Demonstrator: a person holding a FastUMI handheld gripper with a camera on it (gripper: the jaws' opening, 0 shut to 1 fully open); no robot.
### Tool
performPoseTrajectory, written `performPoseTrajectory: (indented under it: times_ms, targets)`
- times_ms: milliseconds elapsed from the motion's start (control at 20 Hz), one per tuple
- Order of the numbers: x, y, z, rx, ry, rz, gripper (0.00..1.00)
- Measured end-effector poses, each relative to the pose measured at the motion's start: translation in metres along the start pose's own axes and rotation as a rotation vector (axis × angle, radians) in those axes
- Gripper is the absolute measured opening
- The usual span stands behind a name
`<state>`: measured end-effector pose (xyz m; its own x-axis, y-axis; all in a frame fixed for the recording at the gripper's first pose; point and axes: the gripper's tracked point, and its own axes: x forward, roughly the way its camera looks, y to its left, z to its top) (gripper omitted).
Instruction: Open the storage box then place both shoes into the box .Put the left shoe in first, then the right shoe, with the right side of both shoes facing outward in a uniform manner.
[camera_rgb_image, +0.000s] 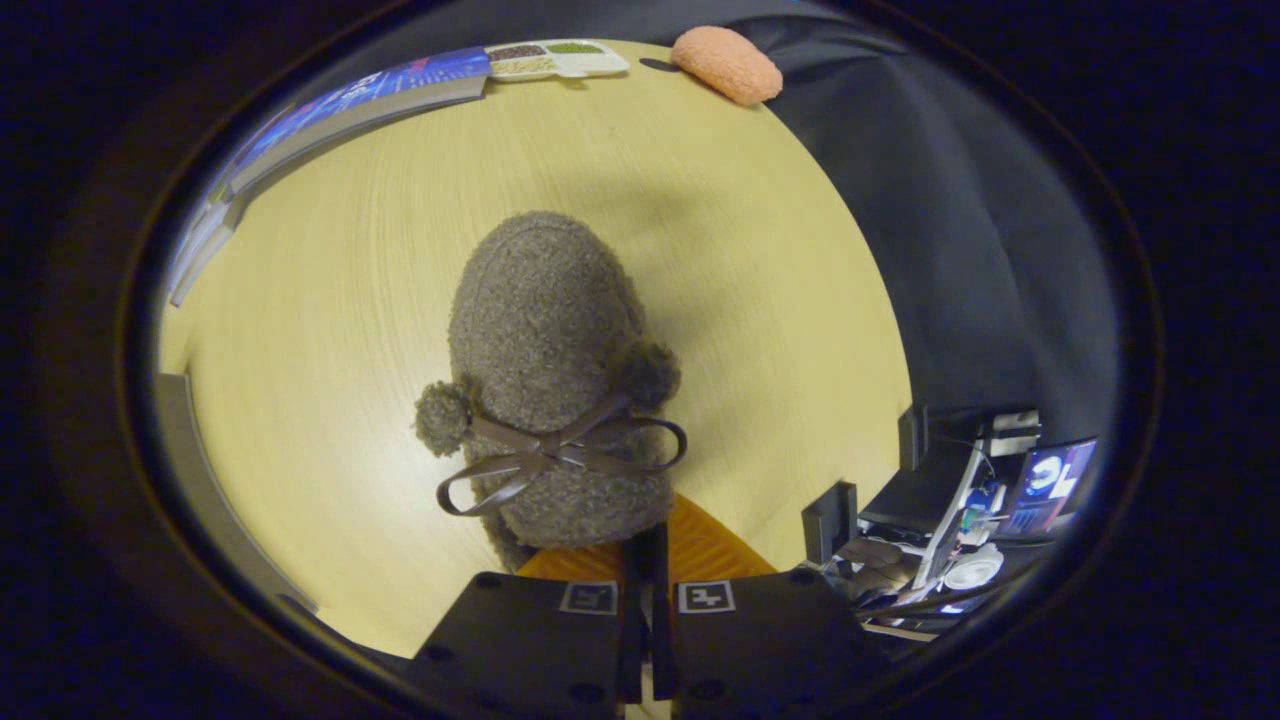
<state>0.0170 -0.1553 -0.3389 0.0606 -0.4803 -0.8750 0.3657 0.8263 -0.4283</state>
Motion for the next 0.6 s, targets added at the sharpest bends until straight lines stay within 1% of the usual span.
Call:
performPoseTrajectory:
  times_ms: [50,150,400,500,600]
  targets:
    - [0.001,0.0,0.001,-0.009,-0.003,-0.023,0.08]
    - [0.0,-0.002,0.001,-0.046,-0.016,-0.099,0.08]
    - [-0.012,-0.012,0.005,-0.285,-0.062,-0.365,0.06]
    - [-0.018,-0.013,0.005,-0.326,-0.093,-0.429,0.05]
    - [-0.031,-0.02,0.008,-0.378,-0.126,-0.522,0.05]
